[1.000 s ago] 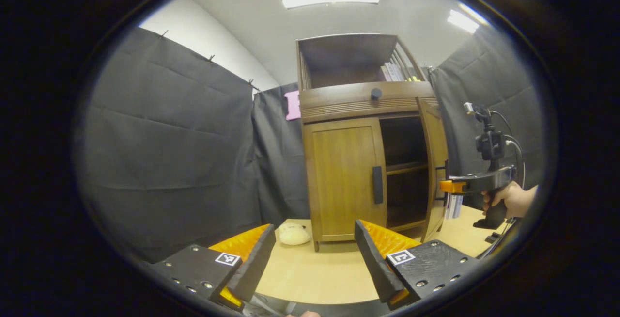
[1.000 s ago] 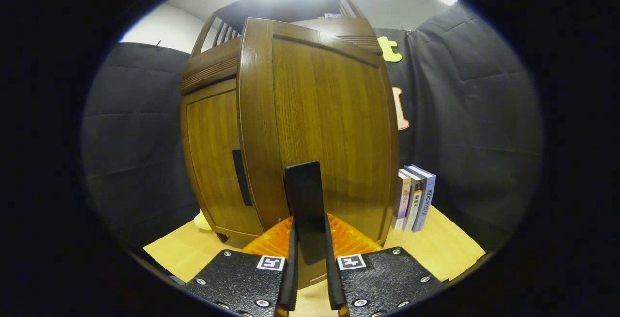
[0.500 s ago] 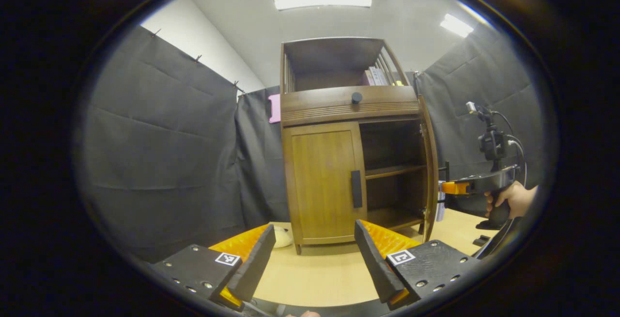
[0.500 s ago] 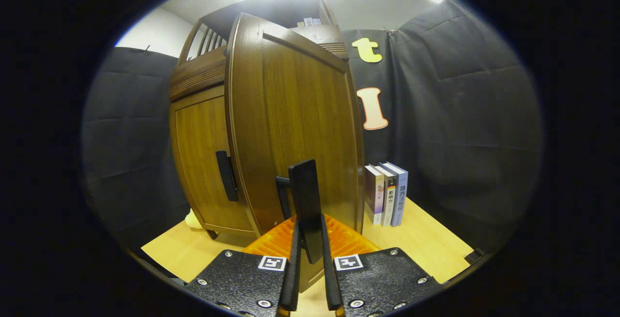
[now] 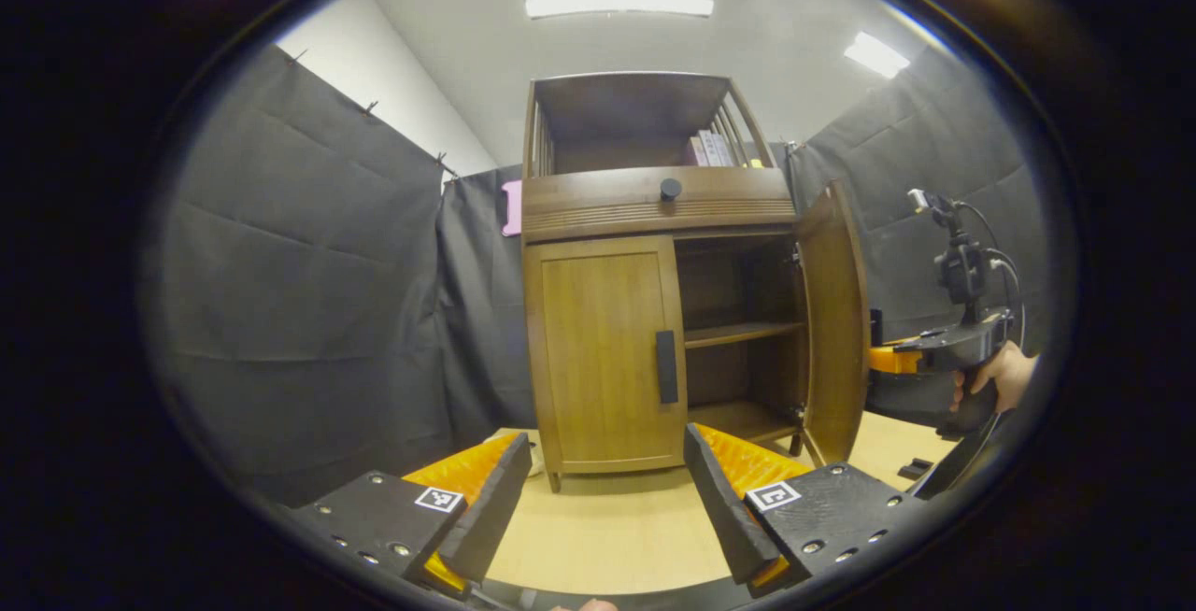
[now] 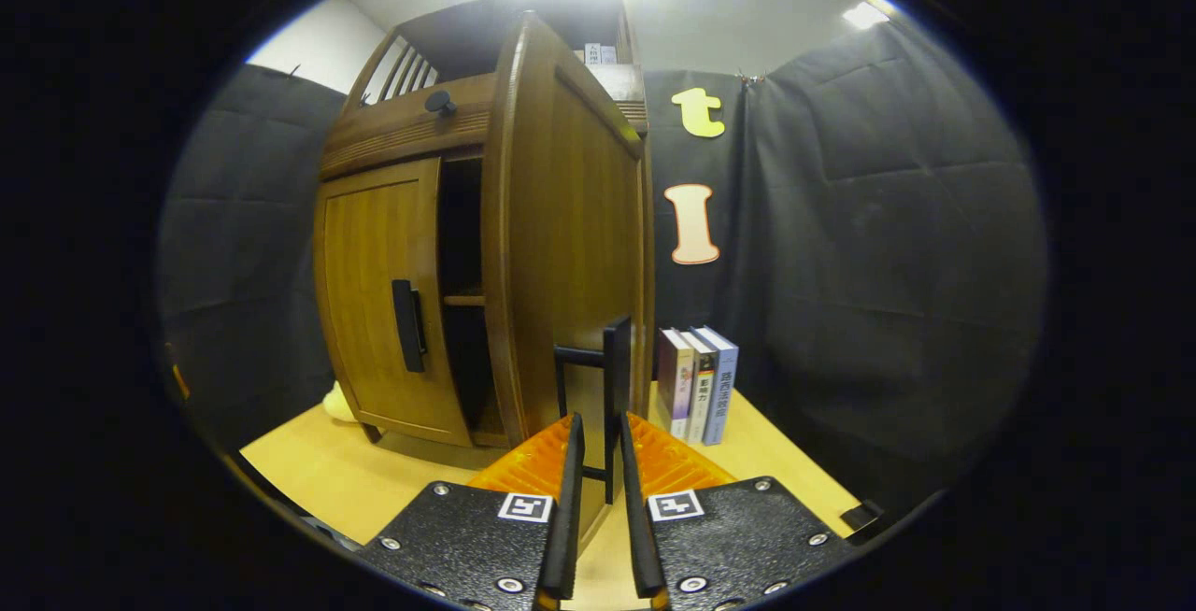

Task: Open the right door of the double-door shoe cabinet with the right hand, and open the left door with the left hand.

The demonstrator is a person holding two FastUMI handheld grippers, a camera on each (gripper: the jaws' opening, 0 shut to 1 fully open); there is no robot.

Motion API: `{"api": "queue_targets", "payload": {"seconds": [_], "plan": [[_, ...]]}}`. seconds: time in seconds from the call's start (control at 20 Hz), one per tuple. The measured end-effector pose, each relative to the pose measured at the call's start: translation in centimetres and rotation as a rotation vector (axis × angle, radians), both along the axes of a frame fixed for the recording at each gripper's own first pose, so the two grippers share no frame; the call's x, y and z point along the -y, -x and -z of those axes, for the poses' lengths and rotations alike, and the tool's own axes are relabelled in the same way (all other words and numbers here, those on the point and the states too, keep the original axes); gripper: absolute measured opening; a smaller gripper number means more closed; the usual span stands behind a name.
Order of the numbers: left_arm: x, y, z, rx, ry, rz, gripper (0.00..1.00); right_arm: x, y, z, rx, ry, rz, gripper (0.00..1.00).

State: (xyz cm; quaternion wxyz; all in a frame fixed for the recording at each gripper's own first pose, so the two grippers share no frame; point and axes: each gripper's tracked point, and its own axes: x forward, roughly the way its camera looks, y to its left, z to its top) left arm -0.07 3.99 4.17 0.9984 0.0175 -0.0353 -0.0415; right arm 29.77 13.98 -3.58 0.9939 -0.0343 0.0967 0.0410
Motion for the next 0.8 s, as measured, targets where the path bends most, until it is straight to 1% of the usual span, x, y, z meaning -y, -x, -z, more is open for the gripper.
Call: {"api": "queue_targets", "payload": {"seconds": [0.05,0.1,0.3,0.35,0.4,0.5,0.55,0.7,0.75,0.8], "plan": [[0.0,-0.1,0.0,-0.003,0.005,0.004,0.99,-0.2,0.2,-0.3,0.002,0.017,0.013,0.22],[0.1,-0.2,0.2,-0.007,0.008,0.008,0.99,-0.4,0.2,-0.5,0.003,0.021,0.021,0.24],[0.6,-0.6,0.7,-0.022,0.012,0.029,0.99,1.2,0.1,-0.6,-0.001,0.005,0.064,0.24],[0.8,-0.7,0.8,-0.027,0.014,0.039,0.99,2.6,0.3,-0.5,-0.001,0.001,0.078,0.19],[1.0,-1.0,1.1,-0.031,0.017,0.053,0.99,3.3,0.6,-0.4,-0.005,-0.008,0.09,0.24],[1.3,-1.6,1.7,-0.043,0.02,0.073,0.99,4.0,0.8,-0.4,-0.013,-0.022,0.107,0.24],[1.5,-1.9,1.9,-0.054,0.017,0.077,0.99,4.7,0.7,-0.5,-0.01,-0.02,0.119,0.25],[1.8,-2.4,2.3,-0.072,0.026,0.091,0.99,7.4,0.8,-0.5,-0.003,0.011,0.19,0.28],[1.7,-2.4,2.2,-0.069,0.025,0.089,0.94,8.3,0.8,-0.6,0.004,0.015,0.217,0.28],[1.8,-2.3,2.3,-0.067,0.021,0.088,0.94,9.3,0.8,-0.7,0.01,0.014,0.242,0.31]]}}
